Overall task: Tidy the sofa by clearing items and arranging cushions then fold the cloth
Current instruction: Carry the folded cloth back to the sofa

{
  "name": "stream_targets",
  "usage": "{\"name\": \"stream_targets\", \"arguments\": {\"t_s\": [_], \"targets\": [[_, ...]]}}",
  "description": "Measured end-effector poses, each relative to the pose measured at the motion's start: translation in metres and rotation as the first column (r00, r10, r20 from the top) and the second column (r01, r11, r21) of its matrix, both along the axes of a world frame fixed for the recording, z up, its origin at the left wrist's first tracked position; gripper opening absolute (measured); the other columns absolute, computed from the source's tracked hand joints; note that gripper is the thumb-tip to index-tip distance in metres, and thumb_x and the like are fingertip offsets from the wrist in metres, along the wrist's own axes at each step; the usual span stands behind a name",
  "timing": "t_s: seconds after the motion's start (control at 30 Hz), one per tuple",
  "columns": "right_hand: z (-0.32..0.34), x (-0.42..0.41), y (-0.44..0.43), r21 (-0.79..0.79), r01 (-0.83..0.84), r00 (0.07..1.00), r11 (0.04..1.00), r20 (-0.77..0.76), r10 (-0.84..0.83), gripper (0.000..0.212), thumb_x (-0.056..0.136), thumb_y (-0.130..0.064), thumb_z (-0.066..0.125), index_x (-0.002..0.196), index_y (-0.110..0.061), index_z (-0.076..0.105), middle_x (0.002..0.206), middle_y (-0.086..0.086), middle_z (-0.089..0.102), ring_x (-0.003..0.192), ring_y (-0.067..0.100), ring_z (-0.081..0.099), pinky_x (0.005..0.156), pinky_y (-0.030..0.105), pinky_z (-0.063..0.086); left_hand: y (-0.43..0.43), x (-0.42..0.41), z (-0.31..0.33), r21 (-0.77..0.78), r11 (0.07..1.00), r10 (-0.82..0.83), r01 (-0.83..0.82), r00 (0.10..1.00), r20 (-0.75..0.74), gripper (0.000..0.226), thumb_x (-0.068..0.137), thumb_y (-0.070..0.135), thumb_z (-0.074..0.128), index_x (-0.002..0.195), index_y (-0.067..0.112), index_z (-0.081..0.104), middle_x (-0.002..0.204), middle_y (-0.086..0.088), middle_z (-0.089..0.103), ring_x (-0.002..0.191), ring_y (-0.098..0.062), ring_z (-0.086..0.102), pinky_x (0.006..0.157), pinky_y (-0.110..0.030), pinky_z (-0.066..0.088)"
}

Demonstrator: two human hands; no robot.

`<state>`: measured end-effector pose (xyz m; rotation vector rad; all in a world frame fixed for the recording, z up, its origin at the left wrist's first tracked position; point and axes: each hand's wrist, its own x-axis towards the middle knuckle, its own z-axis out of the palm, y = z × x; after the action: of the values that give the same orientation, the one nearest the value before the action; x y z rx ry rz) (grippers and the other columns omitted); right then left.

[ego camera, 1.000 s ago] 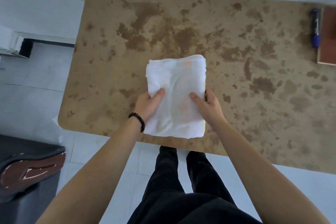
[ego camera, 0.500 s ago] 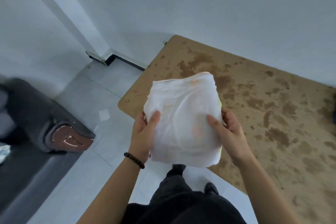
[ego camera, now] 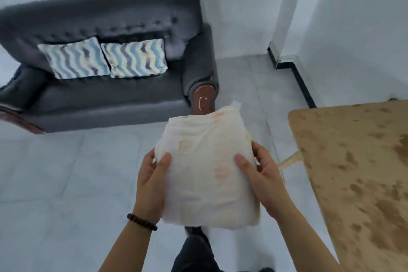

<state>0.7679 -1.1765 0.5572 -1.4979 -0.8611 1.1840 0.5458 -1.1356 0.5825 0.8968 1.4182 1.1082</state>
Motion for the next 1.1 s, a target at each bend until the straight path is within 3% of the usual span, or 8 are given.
{"name": "stream_targets", "arguments": {"t_s": [0.2,0.37,0.43,0.63,0.83,0.93,1.1], "targets": [[0.005,-0.17,0.121,-0.018,-0.351,0.929,0.936,0.121,0.351,0.033,0.093,-0.039,0.063,0.125,-0.04,0.057,0.109,-0.023,0.068,0.094,0.0,0.067,0.084,0.031,0.057,0.038,-0.164,-0.012,-0.007,0.939,0.343,-0.344,0.932,0.116,0.021,0.096,0.021,0.055,0.115,0.017,0.062,0.104,0.0,0.072,0.086,-0.011,0.067,0.07,-0.029,0.055],[0.02,-0.296,0.203,0.007,-0.541,0.834,0.841,0.132,0.536,0.03,0.093,-0.042,0.06,0.123,-0.046,0.055,0.105,-0.033,0.064,0.095,-0.006,0.064,0.069,0.012,0.053,0.086,-0.281,0.003,0.034,0.867,0.49,-0.497,0.864,0.117,0.022,0.096,0.022,0.056,0.117,0.021,0.062,0.108,0.001,0.071,0.092,-0.014,0.067,0.075,-0.034,0.053],[0.026,-0.333,0.23,0.025,-0.568,0.818,0.822,0.126,0.561,0.03,0.093,-0.042,0.061,0.121,-0.049,0.054,0.106,-0.034,0.064,0.095,-0.007,0.064,0.073,0.014,0.053,0.106,-0.318,0.01,0.052,0.851,0.514,-0.522,0.85,0.119,0.021,0.096,0.022,0.056,0.116,0.023,0.062,0.107,0.003,0.071,0.092,-0.013,0.067,0.075,-0.033,0.052],[0.016,-0.427,0.332,0.045,-0.598,0.8,0.8,0.096,0.592,0.036,0.094,-0.039,0.063,0.129,-0.04,0.056,0.116,-0.022,0.067,0.103,0.007,0.066,0.092,0.039,0.056,0.197,-0.402,0.005,0.062,0.828,0.545,-0.557,0.826,0.141,0.022,0.096,0.022,0.055,0.117,0.021,0.062,0.103,0.004,0.072,0.088,-0.011,0.067,0.074,-0.033,0.052],[-0.003,-0.53,0.475,0.042,-0.617,0.787,0.786,0.032,0.616,0.03,0.095,-0.032,0.063,0.119,-0.048,0.057,0.111,-0.025,0.067,0.101,0.001,0.066,0.089,0.033,0.056,0.331,-0.498,-0.008,0.048,0.802,0.589,-0.595,0.802,0.096,0.025,0.096,0.023,0.056,0.12,0.023,0.062,0.11,0.003,0.071,0.096,-0.015,0.067,0.076,-0.034,0.052],[0.006,-0.593,0.541,0.044,-0.645,0.764,0.763,0.025,0.645,0.032,0.095,-0.031,0.063,0.117,-0.052,0.056,0.114,-0.026,0.066,0.105,0.002,0.064,0.094,0.037,0.054,0.386,-0.551,0.007,0.056,0.777,0.623,-0.628,0.778,0.077,0.024,0.096,0.023,0.056,0.119,0.025,0.062,0.106,0.004,0.072,0.096,-0.016,0.068,0.076,-0.035,0.053],[0.031,-0.715,0.623,0.035,-0.747,0.664,0.664,-0.011,0.748,0.032,0.094,-0.03,0.063,0.119,-0.049,0.056,0.114,-0.026,0.065,0.107,0.003,0.064,0.095,0.037,0.054,0.439,-0.654,0.03,0.098,0.698,0.704,-0.71,0.705,0.088,0.029,0.096,0.02,0.055,0.124,0.026,0.061,0.112,0.003,0.071,0.102,-0.018,0.068,0.082,-0.041,0.055]]}}
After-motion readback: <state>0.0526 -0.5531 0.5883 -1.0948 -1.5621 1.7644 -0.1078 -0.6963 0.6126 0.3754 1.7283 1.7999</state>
